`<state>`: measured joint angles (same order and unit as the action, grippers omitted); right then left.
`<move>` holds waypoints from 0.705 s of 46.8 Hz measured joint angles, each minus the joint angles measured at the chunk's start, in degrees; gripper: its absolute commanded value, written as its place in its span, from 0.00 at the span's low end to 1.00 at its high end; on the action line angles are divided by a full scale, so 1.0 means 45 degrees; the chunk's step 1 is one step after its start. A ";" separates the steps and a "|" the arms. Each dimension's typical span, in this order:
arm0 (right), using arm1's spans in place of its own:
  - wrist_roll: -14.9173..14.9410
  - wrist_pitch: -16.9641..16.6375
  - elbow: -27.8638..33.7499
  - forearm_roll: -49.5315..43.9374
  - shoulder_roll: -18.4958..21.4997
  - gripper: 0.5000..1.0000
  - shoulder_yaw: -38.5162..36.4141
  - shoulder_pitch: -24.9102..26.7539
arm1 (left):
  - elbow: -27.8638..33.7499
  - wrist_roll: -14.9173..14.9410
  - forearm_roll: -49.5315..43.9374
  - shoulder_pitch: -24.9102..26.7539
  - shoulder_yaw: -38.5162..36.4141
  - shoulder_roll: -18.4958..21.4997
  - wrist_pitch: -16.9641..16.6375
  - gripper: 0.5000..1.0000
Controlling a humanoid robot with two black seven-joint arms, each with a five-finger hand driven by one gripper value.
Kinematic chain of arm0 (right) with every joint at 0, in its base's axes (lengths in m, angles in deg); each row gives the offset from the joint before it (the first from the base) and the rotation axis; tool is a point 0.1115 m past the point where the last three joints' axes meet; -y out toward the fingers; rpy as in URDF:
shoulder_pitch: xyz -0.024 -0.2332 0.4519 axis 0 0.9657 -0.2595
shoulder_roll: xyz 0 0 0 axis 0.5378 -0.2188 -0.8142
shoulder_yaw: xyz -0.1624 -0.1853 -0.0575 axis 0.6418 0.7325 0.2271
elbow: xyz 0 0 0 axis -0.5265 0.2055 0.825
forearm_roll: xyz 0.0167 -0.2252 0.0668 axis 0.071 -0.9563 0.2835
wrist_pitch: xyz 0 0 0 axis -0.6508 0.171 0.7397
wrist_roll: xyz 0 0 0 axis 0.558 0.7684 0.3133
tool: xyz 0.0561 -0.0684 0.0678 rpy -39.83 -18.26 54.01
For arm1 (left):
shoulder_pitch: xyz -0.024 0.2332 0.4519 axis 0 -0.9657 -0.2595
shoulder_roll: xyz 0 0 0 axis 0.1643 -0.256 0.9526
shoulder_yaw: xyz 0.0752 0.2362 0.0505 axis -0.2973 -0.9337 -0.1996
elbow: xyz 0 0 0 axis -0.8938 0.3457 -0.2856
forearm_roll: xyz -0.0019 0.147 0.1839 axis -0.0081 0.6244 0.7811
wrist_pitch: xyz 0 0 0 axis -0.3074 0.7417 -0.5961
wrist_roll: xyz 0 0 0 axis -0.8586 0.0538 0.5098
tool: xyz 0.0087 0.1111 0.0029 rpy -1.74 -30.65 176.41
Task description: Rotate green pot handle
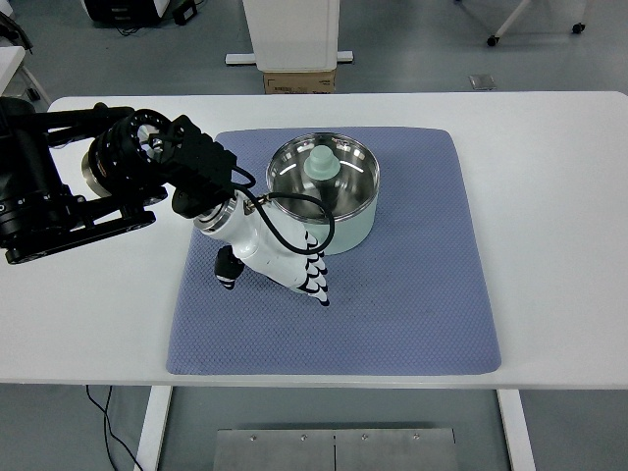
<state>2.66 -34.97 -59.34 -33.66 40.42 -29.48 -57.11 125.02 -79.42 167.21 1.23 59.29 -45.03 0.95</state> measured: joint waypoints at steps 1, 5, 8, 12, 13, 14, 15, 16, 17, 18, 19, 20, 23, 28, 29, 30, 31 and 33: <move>0.0001 0.0000 0.0000 0.0000 0.0000 1.00 0.0000 0.0000 | 0.0019 0.0000 0.0007 0.0036 -0.0040 0.0039 0.0001 1.00; 0.0001 0.0000 0.0000 0.0000 0.0000 1.00 0.0001 0.0000 | 0.0132 0.0002 0.0032 0.0144 -0.0209 0.0123 0.0000 1.00; 0.0001 0.0000 0.0000 0.0000 0.0000 1.00 0.0001 -0.0002 | 0.0206 0.0002 0.0093 0.0269 -0.0338 0.0145 -0.0011 1.00; 0.0001 0.0003 0.0000 0.0000 0.0000 1.00 0.0000 0.0000 | 0.0343 0.0001 0.0179 0.0403 -0.0511 0.0160 -0.0015 1.00; 0.0000 0.0004 0.0000 0.0000 0.0000 1.00 0.0000 0.0000 | 0.0360 0.0002 0.0207 0.0437 -0.0550 0.0165 -0.0016 1.00; 0.0001 0.0005 0.0000 0.0000 0.0000 1.00 0.0000 0.0000 | 0.0375 0.0002 0.0248 0.0477 -0.0585 0.0170 -0.0018 1.00; 0.0001 0.0005 0.0000 0.0000 0.0000 1.00 0.0001 0.0000 | 0.0393 0.0002 0.0300 0.0519 -0.0632 0.0182 -0.0019 1.00; 0.0001 0.0005 0.0000 0.0000 0.0000 1.00 0.0000 0.0000 | 0.0402 0.0002 0.0351 0.0559 -0.0685 0.0190 -0.0020 1.00; 0.0000 0.0005 0.0000 0.0000 0.0000 1.00 0.0001 0.0000 | 0.0408 0.0001 0.0416 0.0604 -0.0759 0.0195 -0.0020 1.00; 0.0001 0.0006 0.0000 0.0000 0.0000 1.00 0.0001 -0.0001 | 0.0409 0.0002 0.0465 0.0630 -0.0817 0.0197 -0.0020 1.00; 0.0001 0.0005 0.0000 0.0000 0.0000 1.00 0.0000 -0.0001 | 0.0409 0.0002 0.0513 0.0652 -0.0864 0.0197 -0.0019 1.00; 0.0001 0.0005 0.0000 0.0000 0.0000 1.00 0.0000 0.0000 | 0.0410 0.0001 0.0565 0.0676 -0.0903 0.0197 -0.0019 1.00; 0.0001 0.0005 0.0000 0.0000 0.0000 1.00 0.0000 0.0000 | 0.0411 0.0002 0.0739 0.0714 -0.0969 0.0197 -0.0020 1.00; 0.0001 0.0005 0.0000 0.0000 0.0000 1.00 0.0001 -0.0001 | 0.0410 0.0002 0.1015 0.0772 -0.1056 0.0197 -0.0020 1.00; 0.0001 0.0005 0.0000 0.0000 0.0000 1.00 0.0000 -0.0001 | 0.0406 0.0002 0.1053 0.0795 -0.1069 0.0197 -0.0020 1.00; 0.0001 0.0005 0.0000 0.0000 0.0000 1.00 0.0000 0.0000 | 0.0407 0.0002 0.1083 0.0815 -0.1099 0.0197 -0.0020 1.00; 0.0001 0.0005 0.0000 0.0000 0.0000 1.00 0.0001 -0.0001 | 0.0407 0.0003 0.1106 0.0837 -0.1159 0.0196 -0.0020 1.00; 0.0001 0.0005 0.0000 0.0000 0.0000 1.00 0.0000 0.0000 | 0.0407 0.0001 0.1121 0.0882 -0.1306 0.0196 -0.0019 1.00</move>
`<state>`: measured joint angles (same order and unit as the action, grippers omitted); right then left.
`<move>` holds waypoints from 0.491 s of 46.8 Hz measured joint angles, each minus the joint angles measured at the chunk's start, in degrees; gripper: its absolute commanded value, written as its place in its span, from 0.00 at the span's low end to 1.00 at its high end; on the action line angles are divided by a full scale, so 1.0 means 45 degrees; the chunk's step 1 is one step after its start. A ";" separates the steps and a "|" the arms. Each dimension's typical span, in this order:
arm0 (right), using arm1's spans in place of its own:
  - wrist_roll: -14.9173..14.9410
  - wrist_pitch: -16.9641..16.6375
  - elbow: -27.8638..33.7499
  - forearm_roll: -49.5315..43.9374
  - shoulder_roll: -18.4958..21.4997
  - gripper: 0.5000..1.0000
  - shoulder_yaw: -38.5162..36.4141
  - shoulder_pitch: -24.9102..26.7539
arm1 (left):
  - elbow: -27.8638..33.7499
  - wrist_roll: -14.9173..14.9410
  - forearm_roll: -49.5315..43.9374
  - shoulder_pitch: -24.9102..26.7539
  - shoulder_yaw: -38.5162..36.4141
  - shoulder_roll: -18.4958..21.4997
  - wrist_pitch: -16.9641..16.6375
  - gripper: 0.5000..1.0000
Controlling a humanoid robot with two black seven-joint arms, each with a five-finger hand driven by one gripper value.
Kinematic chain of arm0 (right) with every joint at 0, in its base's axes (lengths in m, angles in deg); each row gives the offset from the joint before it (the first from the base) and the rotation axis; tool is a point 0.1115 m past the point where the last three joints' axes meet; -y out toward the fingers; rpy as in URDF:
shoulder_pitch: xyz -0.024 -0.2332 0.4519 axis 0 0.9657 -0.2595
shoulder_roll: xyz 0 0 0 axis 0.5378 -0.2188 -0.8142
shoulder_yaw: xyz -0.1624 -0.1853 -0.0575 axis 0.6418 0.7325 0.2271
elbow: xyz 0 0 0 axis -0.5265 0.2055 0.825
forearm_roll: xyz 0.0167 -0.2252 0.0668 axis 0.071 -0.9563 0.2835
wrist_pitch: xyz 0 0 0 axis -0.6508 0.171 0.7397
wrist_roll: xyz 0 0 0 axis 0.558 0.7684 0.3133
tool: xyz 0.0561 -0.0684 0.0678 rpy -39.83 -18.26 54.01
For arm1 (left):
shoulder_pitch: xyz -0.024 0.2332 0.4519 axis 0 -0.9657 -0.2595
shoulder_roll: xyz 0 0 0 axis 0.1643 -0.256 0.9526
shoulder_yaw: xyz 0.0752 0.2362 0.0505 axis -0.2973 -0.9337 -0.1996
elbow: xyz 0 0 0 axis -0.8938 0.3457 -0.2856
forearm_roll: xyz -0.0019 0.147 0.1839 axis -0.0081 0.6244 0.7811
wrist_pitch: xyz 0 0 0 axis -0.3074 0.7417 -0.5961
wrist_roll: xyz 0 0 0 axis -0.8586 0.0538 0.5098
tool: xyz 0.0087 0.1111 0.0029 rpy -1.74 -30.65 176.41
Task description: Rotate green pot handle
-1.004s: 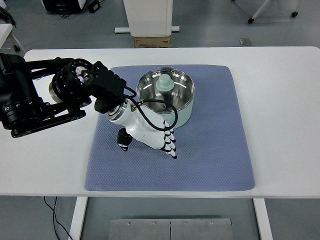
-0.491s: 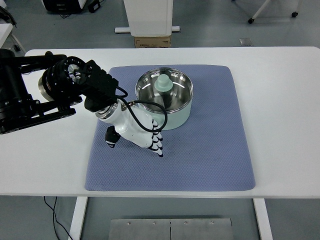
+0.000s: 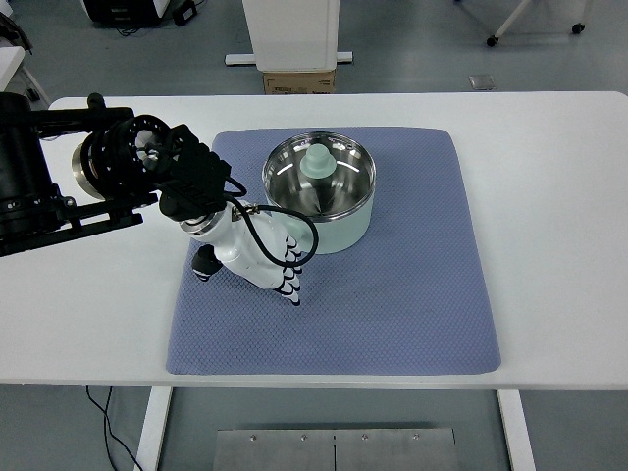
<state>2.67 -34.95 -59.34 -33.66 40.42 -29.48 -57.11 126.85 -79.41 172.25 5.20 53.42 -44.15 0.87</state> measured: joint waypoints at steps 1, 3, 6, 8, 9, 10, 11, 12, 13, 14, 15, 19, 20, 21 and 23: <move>0.0000 0.0000 0.0000 0.0000 0.0000 1.00 0.0000 0.0000 | 0.0000 0.0001 0.0002 0.0027 -0.0039 0.0000 0.0000 1.00; 0.0000 0.0000 0.0000 0.0000 0.0000 1.00 0.0000 0.0000 | 0.0000 0.0001 0.0005 0.0084 -0.0184 -0.0001 0.0000 1.00; 0.0000 0.0000 0.0000 0.0000 0.0000 1.00 0.0000 0.0000 | 0.0000 0.0001 0.0007 0.0117 -0.0334 -0.0001 0.0000 1.00; 0.0000 0.0000 0.0000 0.0000 0.0000 1.00 0.0000 -0.0001 | 0.0000 0.0001 0.0008 0.0140 -0.0405 -0.0001 0.0000 1.00; 0.0001 0.0000 0.0000 0.0000 0.0000 1.00 0.0000 -0.0001 | 0.0000 0.0000 0.0008 0.0166 -0.0425 -0.0002 0.0000 1.00; 0.0000 0.0000 0.0000 0.0000 0.0000 1.00 0.0000 0.0000 | 0.0000 0.0001 0.0008 0.0185 -0.0436 -0.0002 0.0000 1.00; 0.0000 0.0000 0.0000 0.0000 0.0000 1.00 0.0000 0.0000 | 0.0000 0.0001 0.0026 0.0198 -0.0441 -0.0002 0.0000 1.00; 0.0000 0.0000 0.0000 0.0000 0.0000 1.00 0.0000 0.0000 | 0.0000 0.0001 0.0067 0.0212 -0.0453 0.0000 -0.0001 1.00; 0.0000 -0.0001 0.0000 0.0000 0.0000 1.00 0.0000 0.0000 | 0.0000 0.0000 0.0138 0.0218 -0.0460 0.0002 -0.0001 1.00; 0.0000 0.0000 0.0000 0.0000 0.0000 1.00 0.0000 0.0000 | -0.0001 0.0001 0.0211 0.0222 -0.0480 0.0015 -0.0001 1.00; 0.0000 0.0000 0.0000 0.0000 0.0000 1.00 0.0000 0.0000 | -0.0001 0.0000 0.0297 0.0229 -0.0492 0.0040 -0.0001 1.00; 0.0001 -0.0001 0.0000 0.0000 0.0000 1.00 0.0000 -0.0001 | -0.0019 0.0002 0.0566 0.0316 -0.0544 0.0243 0.0001 1.00; 0.0000 -0.0001 0.0000 0.0000 0.0000 1.00 0.0000 -0.0001 | -0.0019 0.0002 0.0613 0.0322 -0.0572 0.0269 0.0001 1.00; 0.0001 -0.0001 0.0000 0.0000 0.0000 1.00 0.0000 -0.0001 | -0.0019 0.0001 0.0636 0.0330 -0.0611 0.0284 0.0001 1.00; 0.0000 -0.0001 0.0000 0.0000 0.0000 1.00 0.0000 0.0000 | -0.0025 0.0000 0.0657 0.0358 -0.0645 0.0303 0.0001 1.00</move>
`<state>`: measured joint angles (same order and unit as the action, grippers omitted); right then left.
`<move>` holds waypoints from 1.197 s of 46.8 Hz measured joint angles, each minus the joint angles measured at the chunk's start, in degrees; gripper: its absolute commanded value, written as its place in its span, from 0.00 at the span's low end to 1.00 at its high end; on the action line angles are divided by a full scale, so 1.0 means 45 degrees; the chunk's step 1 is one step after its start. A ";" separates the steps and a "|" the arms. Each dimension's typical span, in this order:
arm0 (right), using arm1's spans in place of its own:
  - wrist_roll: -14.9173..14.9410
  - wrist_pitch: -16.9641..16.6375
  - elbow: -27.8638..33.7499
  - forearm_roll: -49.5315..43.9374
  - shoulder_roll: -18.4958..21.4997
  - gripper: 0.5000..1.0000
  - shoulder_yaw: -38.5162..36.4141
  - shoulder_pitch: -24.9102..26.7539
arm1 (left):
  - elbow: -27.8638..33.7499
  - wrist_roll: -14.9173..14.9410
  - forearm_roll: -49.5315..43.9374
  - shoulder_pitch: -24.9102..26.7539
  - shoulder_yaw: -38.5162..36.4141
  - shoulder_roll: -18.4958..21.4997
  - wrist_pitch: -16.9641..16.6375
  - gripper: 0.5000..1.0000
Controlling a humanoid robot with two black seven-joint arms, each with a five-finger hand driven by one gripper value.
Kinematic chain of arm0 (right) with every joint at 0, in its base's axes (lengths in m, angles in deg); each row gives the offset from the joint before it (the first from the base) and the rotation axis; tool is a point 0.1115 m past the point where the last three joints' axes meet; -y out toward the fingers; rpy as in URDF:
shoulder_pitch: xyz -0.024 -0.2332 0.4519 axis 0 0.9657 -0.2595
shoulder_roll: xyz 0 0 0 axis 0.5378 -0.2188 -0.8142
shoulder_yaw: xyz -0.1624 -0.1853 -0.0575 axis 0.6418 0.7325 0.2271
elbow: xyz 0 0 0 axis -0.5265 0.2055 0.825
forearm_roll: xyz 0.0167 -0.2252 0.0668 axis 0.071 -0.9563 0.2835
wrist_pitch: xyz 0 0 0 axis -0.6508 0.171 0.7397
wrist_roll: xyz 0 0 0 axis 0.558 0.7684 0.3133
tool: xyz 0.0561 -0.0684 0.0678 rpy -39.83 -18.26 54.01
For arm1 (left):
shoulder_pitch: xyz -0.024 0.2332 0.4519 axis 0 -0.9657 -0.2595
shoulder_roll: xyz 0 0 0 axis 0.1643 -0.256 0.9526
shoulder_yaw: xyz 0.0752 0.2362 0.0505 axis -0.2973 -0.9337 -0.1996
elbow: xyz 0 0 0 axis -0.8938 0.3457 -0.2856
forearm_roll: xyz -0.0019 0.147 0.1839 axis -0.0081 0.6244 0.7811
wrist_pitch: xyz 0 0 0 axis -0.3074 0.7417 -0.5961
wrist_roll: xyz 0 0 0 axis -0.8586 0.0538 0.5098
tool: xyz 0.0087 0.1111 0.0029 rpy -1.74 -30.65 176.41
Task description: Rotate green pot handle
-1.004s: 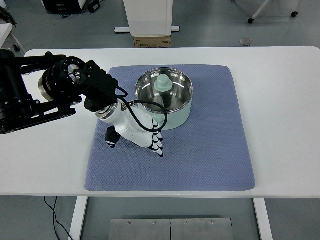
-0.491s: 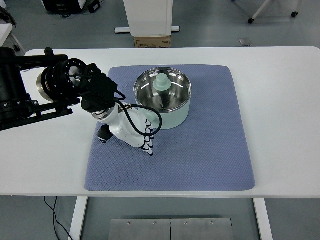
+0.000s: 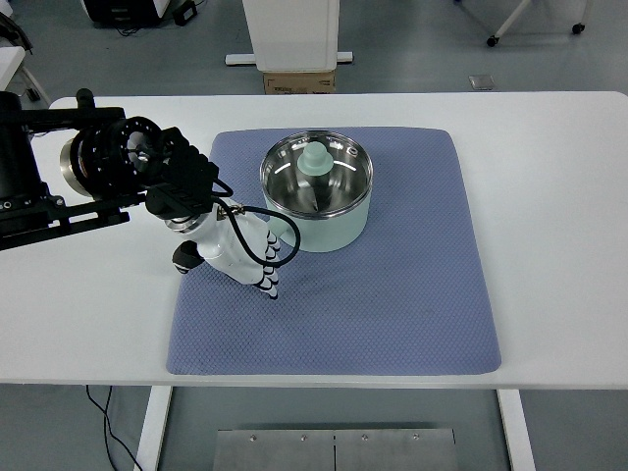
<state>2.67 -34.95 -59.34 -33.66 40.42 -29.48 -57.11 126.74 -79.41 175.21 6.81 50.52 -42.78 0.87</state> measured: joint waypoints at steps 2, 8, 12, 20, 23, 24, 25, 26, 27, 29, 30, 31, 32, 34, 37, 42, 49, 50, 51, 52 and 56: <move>0.0000 -0.0002 0.0000 0.0000 0.0000 1.00 0.0000 0.0000 | -0.0009 0.0001 0.0021 0.0037 -0.0051 0.0007 0.0000 1.00; 0.0000 -0.0002 0.0000 0.0000 0.0000 1.00 0.0000 0.0000 | -0.0008 0.0000 0.0055 0.0120 -0.0209 0.0008 0.0001 1.00; 0.0000 -0.0002 0.0000 0.0000 0.0000 1.00 0.0000 0.0000 | -0.0006 0.0000 0.0057 0.0239 -0.0381 0.0009 0.0001 1.00; 0.0000 -0.0003 0.0000 0.0000 0.0000 1.00 0.0000 0.0000 | -0.0017 0.0000 0.0057 0.0393 -0.0723 0.0047 0.0001 1.00; 0.0000 -0.0003 0.0000 0.0000 0.0000 1.00 0.0000 0.0000 | -0.0024 0.0000 0.0057 0.0436 -0.0807 0.0048 0.0002 1.00; 0.0000 -0.0003 0.0000 0.0000 0.0000 1.00 0.0000 0.0000 | -0.0025 0.0000 0.0057 0.0445 -0.0811 0.0055 0.0001 1.00; 0.0000 -0.0002 0.0000 0.0000 0.0000 1.00 0.0000 0.0000 | -0.0038 0.0001 0.0057 0.0451 -0.0812 0.0060 0.0001 1.00; 0.0000 -0.0002 0.0000 0.0000 0.0000 1.00 0.0000 0.0000 | -0.0044 0.0001 0.0057 0.0461 -0.0823 0.0063 0.0001 1.00; 0.0000 -0.0002 0.0000 0.0000 0.0000 1.00 0.0000 0.0000 | -0.0047 0.0001 0.0057 0.0467 -0.0829 0.0064 0.0001 1.00; 0.0001 -0.0002 0.0000 0.0000 0.0000 1.00 0.0000 -0.0001 | -0.0058 0.0000 0.0057 0.0496 -0.0857 0.0076 0.0000 1.00; 0.0001 -0.0002 0.0000 0.0000 0.0000 1.00 0.0000 0.0000 | -0.0073 0.0001 0.0057 0.0514 -0.0885 0.0091 -0.0001 1.00; 0.0000 -0.0002 0.0000 0.0000 0.0000 1.00 0.0000 0.0000 | -0.0090 0.0000 0.0057 0.0522 -0.0919 0.0128 -0.0002 1.00; -0.0001 -0.0002 0.0000 0.0000 0.0000 1.00 0.0000 0.0000 | -0.0102 0.0000 0.0057 0.0533 -0.0955 0.0167 0.0000 1.00; 0.0001 -0.0002 0.0000 0.0000 0.0000 1.00 0.0000 -0.0002 | -0.0127 0.0000 0.0056 0.0582 -0.1039 0.0230 0.0001 1.00; -0.0001 -0.0002 0.0000 0.0000 0.0000 1.00 0.0000 0.0000 | -0.0150 0.0001 0.0057 0.0609 -0.1079 0.0242 -0.0003 1.00; 0.0000 -0.0002 0.0000 0.0000 0.0000 1.00 0.0000 -0.0001 | -0.0334 0.0000 0.0056 0.0635 -0.1179 0.0249 -0.0015 1.00; 0.0000 -0.0002 0.0000 0.0000 0.0000 1.00 0.0000 0.0000 | -0.0476 0.0000 0.0057 0.0724 -0.1188 0.0286 -0.0019 1.00; 0.0000 -0.0002 0.0000 0.0000 0.0000 1.00 0.0000 0.0000 | -0.0481 0.0000 0.0056 0.0734 -0.1188 0.0316 -0.0019 1.00; 0.0000 -0.0002 0.0000 0.0000 0.0000 1.00 0.0001 -0.0001 | -0.0491 0.0000 0.0056 0.0742 -0.1188 0.0347 -0.0019 1.00; 0.0000 -0.0002 0.0000 0.0000 0.0000 1.00 0.0000 0.0000 | -0.0507 0.0000 0.0056 0.0753 -0.1188 0.0373 -0.0020 1.00; 0.0000 -0.0002 0.0000 0.0000 0.0000 1.00 0.0000 0.0000 | -0.0647 0.0001 0.0057 0.0799 -0.1188 0.0418 -0.0020 1.00</move>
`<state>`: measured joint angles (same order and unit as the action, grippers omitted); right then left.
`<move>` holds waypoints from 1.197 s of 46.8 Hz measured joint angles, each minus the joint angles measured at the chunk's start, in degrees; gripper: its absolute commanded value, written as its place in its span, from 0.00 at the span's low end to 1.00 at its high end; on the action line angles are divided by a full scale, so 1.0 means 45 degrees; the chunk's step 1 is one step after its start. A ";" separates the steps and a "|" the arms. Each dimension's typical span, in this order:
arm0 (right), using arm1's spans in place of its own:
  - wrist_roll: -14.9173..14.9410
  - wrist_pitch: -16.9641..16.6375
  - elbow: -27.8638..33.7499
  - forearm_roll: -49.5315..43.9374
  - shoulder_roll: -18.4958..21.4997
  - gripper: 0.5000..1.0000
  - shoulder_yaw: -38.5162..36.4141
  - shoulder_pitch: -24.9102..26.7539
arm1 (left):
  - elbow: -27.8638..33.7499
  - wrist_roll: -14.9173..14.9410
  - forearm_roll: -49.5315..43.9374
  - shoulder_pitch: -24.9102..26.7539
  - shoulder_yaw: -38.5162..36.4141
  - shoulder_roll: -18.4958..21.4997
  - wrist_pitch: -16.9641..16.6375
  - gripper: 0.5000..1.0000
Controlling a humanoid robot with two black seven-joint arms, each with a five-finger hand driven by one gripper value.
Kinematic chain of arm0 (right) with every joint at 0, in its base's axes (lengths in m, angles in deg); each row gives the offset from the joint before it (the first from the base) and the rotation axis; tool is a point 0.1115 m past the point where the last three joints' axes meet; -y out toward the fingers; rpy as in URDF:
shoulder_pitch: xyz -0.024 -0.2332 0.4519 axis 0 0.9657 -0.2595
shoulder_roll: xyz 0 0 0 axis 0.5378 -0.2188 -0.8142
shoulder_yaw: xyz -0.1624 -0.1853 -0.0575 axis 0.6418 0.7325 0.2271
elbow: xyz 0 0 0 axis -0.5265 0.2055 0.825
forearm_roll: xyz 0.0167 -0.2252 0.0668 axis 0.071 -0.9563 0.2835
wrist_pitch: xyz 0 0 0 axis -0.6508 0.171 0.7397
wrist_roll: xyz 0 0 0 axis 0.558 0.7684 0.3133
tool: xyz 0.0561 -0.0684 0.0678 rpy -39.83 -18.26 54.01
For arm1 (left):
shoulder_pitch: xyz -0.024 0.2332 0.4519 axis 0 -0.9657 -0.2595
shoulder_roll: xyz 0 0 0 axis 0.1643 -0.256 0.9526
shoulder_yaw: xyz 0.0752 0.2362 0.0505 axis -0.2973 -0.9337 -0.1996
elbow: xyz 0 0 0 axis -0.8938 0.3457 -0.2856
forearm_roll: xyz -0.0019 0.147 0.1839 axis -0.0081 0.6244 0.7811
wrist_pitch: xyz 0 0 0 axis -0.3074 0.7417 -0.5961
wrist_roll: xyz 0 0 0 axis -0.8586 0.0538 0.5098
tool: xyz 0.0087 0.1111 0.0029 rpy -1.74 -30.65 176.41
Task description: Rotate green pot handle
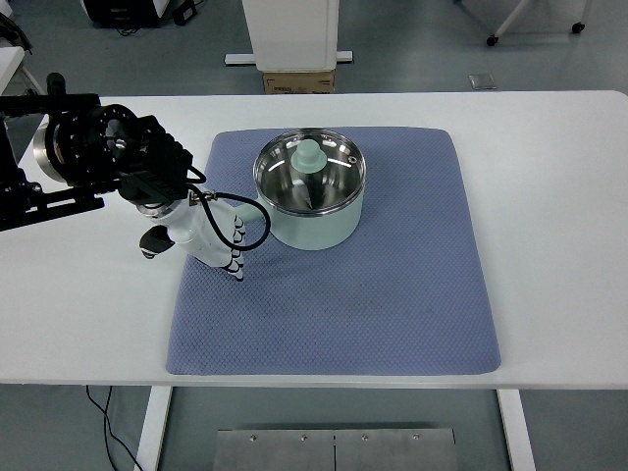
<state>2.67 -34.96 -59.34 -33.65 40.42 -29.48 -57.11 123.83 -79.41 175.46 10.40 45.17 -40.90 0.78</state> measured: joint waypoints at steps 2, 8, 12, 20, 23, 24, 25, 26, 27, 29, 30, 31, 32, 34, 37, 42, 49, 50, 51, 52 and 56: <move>0.0000 0.0000 0.0000 0.0000 0.0000 1.00 0.0000 -0.0001 | -0.0049 0.0000 -0.0001 0.0000 0.0000 0.0002 0.0000 1.00; 0.0000 0.0000 0.0000 0.0000 0.0000 1.00 0.0000 0.0000 | -0.0124 0.0000 -0.0001 0.0003 -0.0016 0.0002 0.0000 1.00; 0.0000 0.0000 0.0000 0.0000 0.0000 1.00 0.0000 0.0000 | -0.0172 0.0000 -0.0001 0.0018 -0.0143 0.0002 -0.0001 1.00; 0.0002 0.0000 0.0000 0.0000 0.0000 1.00 0.0000 0.0000 | -0.0503 0.0000 -0.0002 0.0045 -0.0404 0.0009 -0.0040 1.00; 0.0000 0.0000 0.0000 0.0000 0.0000 1.00 0.0000 -0.0001 | -0.0725 0.0000 -0.0002 0.0044 -0.0485 0.0005 -0.0084 1.00; 0.0000 0.0000 0.0000 0.0000 0.0000 1.00 0.0000 0.0000 | -0.0771 0.0000 -0.0002 0.0044 -0.0497 0.0004 -0.0091 1.00; 0.0001 0.0000 0.0000 0.0000 0.0000 1.00 0.0000 0.0000 | -0.0821 0.0000 -0.0003 0.0044 -0.0503 0.0002 -0.0096 1.00; 0.0000 0.0000 0.0000 0.0000 0.0000 1.00 0.0000 0.0000 | -0.0884 0.0000 -0.0002 0.0043 -0.0506 0.0001 -0.0097 1.00; -0.0001 0.0000 0.0000 0.0000 0.0000 1.00 0.0000 0.0000 | -0.0936 0.0000 -0.0003 0.0041 -0.0507 0.0001 -0.0107 1.00; 0.0000 0.0000 0.0000 0.0000 0.0000 1.00 0.0000 -0.0001 | -0.1015 0.0001 -0.0001 0.0018 -0.0508 -0.0009 -0.0114 1.00; 0.0000 0.0000 0.0000 0.0000 0.0000 1.00 0.0000 -0.0001 | -0.1064 0.0000 -0.0003 0.0011 -0.0508 -0.0016 -0.0117 1.00; 0.0000 0.0000 0.0000 0.0000 0.0000 1.00 0.0000 -0.0001 | -0.1105 0.0000 -0.0003 0.0010 -0.0508 -0.0019 -0.0118 1.00; 0.0000 0.0001 0.0000 0.0000 0.0000 1.00 0.0000 0.0000 | -0.1155 0.0000 -0.0003 0.0009 -0.0508 -0.0019 -0.0129 1.00; 0.0000 0.0000 0.0000 0.0000 0.0000 1.00 0.0000 0.0000 | -0.1286 0.0000 -0.0002 -0.0012 -0.0509 -0.0045 -0.0148 1.00; 0.0000 0.0000 0.0000 0.0000 0.0000 1.00 0.0000 -0.0001 | -0.1471 0.0001 -0.0002 -0.0015 -0.0506 -0.0086 -0.0155 1.00; -0.0001 0.0001 0.0000 0.0000 0.0000 1.00 0.0000 0.0000 | -0.1727 0.0000 -0.0003 -0.0034 -0.0477 -0.0126 -0.0187 1.00; 0.0000 0.0001 0.0000 0.0000 0.0000 1.00 0.0000 -0.0001 | -0.2074 0.0000 -0.0002 -0.0055 -0.0452 -0.0174 -0.0398 1.00; 0.0000 0.0001 0.0000 0.0000 0.0000 1.00 0.0000 0.0000 | -0.2099 0.0000 -0.0002 -0.0054 -0.0451 -0.0175 -0.0424 1.00; -0.0001 0.0001 0.0000 0.0000 0.0000 1.00 0.0000 0.0000 | -0.2137 0.0000 -0.0003 -0.0055 -0.0450 -0.0176 -0.0438 1.00; 0.0000 0.0001 0.0000 0.0000 0.0000 1.00 0.0000 0.0000 | -0.2197 0.0000 -0.0002 -0.0055 -0.0448 -0.0187 -0.0456 1.00; -0.0001 0.0001 0.0000 0.0000 0.0000 1.00 0.0000 0.0000 | -0.2488 0.0002 0.0001 -0.0079 -0.0449 -0.0255 -0.0503 1.00</move>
<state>2.66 -34.96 -59.34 -33.65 40.42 -29.48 -57.11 112.63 -79.40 175.47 10.05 43.15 -42.05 -1.48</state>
